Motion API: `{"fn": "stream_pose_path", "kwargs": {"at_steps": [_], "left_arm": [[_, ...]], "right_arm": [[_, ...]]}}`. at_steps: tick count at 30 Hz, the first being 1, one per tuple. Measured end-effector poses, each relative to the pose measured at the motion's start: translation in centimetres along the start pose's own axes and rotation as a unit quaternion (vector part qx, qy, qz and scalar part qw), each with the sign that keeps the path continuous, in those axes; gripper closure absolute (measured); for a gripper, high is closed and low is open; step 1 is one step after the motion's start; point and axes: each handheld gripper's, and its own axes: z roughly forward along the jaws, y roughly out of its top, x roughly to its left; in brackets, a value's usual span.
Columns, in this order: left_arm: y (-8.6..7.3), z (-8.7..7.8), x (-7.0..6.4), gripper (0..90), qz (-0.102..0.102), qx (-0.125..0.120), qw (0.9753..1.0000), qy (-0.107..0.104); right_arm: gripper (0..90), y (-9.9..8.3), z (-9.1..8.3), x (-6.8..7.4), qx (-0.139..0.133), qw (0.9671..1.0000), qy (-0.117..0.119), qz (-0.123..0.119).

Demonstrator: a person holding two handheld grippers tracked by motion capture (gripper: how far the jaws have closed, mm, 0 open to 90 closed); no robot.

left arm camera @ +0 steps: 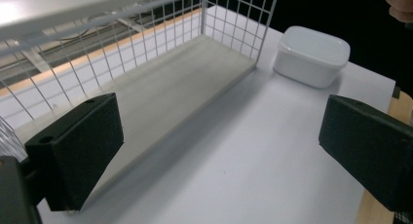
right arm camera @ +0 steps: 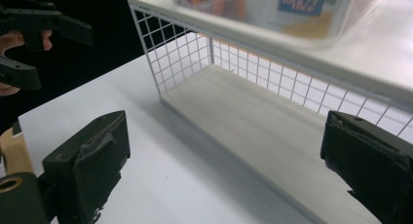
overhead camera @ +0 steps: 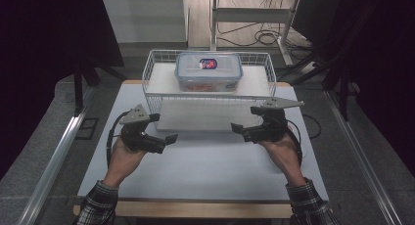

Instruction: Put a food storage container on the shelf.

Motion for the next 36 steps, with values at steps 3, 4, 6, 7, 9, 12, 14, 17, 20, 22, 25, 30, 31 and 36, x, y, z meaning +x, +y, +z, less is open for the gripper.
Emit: {"fn": "stream_pose_path", "kwargs": {"at_steps": [3, 4, 6, 7, 9, 12, 14, 17, 20, 22, 25, 30, 31, 36], "left_arm": [[-0.7, 0.0, -0.5, 2.1, 0.002, 0.001, 1.0, 0.004], [-1.0, 0.1, -0.7, 2.2, 0.003, 0.001, 1.0, 0.004], [-1.3, 0.1, -0.8, 2.2, 0.002, 0.001, 1.0, 0.006], [-1.7, 0.1, -1.1, 2.2, 0.005, 0.003, 0.9999, 0.009], [-2.2, 0.1, -1.2, 2.3, 0.003, 0.003, 0.9999, 0.014], [-2.7, 0.1, -1.4, 2.4, 0.008, 0.005, 0.9997, 0.023], [-3.0, 0.1, -1.5, 2.8, 0.008, 0.005, 0.9995, 0.029], [-3.8, 0.2, -1.6, 2.8, 0.007, 0.009, 0.9992, 0.038], [-4.5, 0.1, -1.7, 2.4, 0.003, 0.009, 0.999, 0.043], [-5.0, 0.1, -1.8, 2.2, 0.0, 0.01, 0.9989, 0.046], [-5.9, 0.2, -2.0, 2.2, -0.002, 0.014, 0.9989, 0.046], [-7.2, 0.2, -2.4, 2.4, 0.005, 0.014, 0.998, 0.062], [-7.4, 0.1, -2.5, 3.9, 0.005, 0.01, 0.9977, 0.066], [-9.0, 0.0, -2.5, 4.0, -0.006, 0.016, 0.9975, 0.069]], "right_arm": [[4.0, -1.0, -0.2, 0.3, -0.001, 1.0, 0.0, -0.001], [4.0, -1.2, -0.3, 0.4, -0.003, 1.0, 0.0, 0.0], [4.0, -1.5, -0.4, 0.4, -0.003, 1.0, -0.001, 0.001], [3.9, -2.0, -0.5, 0.6, -0.004, 1.0, -0.003, 0.001], [3.8, -2.6, -0.7, 0.7, -0.002, 1.0, -0.005, 0.001], [3.7, -3.1, -0.8, 0.7, 0.0, 1.0, -0.007, 0.002], [2.5, -3.7, -0.7, 0.9, 0.012, 0.9998, -0.013, 0.0], [2.4, -4.3, -0.7, 1.1, 0.014, 0.9998, -0.016, -0.001], [2.4, -4.9, -0.7, 1.3, 0.017, 0.9997, -0.014, 0.002], [2.4, -5.5, -0.7, 1.4, 0.02, 0.9997, -0.016, -0.001], [2.4, -6.4, -0.9, 1.5, 0.02, 0.9996, -0.019, 0.006], [2.5, -7.3, -0.8, 1.6, 0.013, 0.9998, -0.011, 0.012], [2.8, -7.9, -0.6, 1.9, 0.017, 0.9997, -0.012, 0.012], [3.4, -9.2, -0.1, 2.6, 0.023, 0.9996, -0.014, 0.008]]}}
